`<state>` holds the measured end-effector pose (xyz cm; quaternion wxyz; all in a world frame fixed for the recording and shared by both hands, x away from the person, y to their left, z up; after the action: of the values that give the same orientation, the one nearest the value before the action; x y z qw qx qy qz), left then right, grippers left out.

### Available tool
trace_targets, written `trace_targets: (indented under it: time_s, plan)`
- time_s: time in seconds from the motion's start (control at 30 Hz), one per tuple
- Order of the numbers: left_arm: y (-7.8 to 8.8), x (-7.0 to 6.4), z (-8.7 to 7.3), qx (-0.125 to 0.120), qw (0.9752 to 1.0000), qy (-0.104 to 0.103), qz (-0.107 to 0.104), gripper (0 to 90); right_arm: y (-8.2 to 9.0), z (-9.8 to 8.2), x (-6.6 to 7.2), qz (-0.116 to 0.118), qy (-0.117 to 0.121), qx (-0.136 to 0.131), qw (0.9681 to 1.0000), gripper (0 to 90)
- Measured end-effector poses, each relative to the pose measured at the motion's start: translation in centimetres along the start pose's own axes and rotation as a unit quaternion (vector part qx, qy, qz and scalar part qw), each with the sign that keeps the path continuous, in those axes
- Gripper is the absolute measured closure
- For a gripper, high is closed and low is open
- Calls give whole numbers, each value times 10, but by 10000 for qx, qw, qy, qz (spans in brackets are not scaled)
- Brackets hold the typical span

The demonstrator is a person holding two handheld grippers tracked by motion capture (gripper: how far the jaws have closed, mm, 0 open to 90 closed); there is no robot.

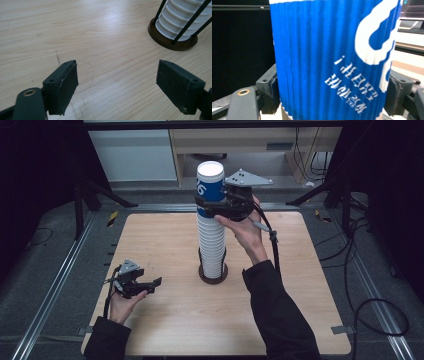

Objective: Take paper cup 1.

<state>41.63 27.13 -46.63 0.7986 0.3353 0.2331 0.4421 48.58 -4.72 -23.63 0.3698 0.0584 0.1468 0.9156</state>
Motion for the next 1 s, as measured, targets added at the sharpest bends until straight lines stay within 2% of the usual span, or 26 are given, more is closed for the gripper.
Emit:
trace_targets:
  time_s: [0.43, 0.57, 0.6, 0.7, 0.8, 1.0]
  plan:
    - [0, 0, 0, 0, 10000, -6, -1, 169, 9, 22, -1, 6, -31, -233, 9997, 197]
    - [1, 0, 0, 1, 10000, -3, 5, 170, 18, 28, -1, -16, 22, -347, 9994, 197]
    - [1, 1, 0, -7, 10000, 0, 1, 170, 26, 30, -2, -54, 64, -407, 9991, 197]
    - [1, 1, 0, -11, 10000, 3, -2, 170, 34, 31, -3, -59, 83, -428, 9990, 196]
    - [2, 0, 0, -12, 10000, -1, 10, 171, 51, 27, -8, -220, 185, -406, 9988, 197]
    - [1, -2, 0, 9, 10000, -33, 7, 172, 72, 7, -20, -393, 149, -309, 9986, 197]
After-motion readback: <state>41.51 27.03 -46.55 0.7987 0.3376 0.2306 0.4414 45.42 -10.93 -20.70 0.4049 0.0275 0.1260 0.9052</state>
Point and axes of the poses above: each handheld gripper's, and its own axes: y roughly backward along the jaws, z roughly out of its top, x roughly to its left, the point moved 2 cm from there along -y, roughly forward along the jaws, and after that the axes turned 12 degrees about x, right-handed, at the moved point
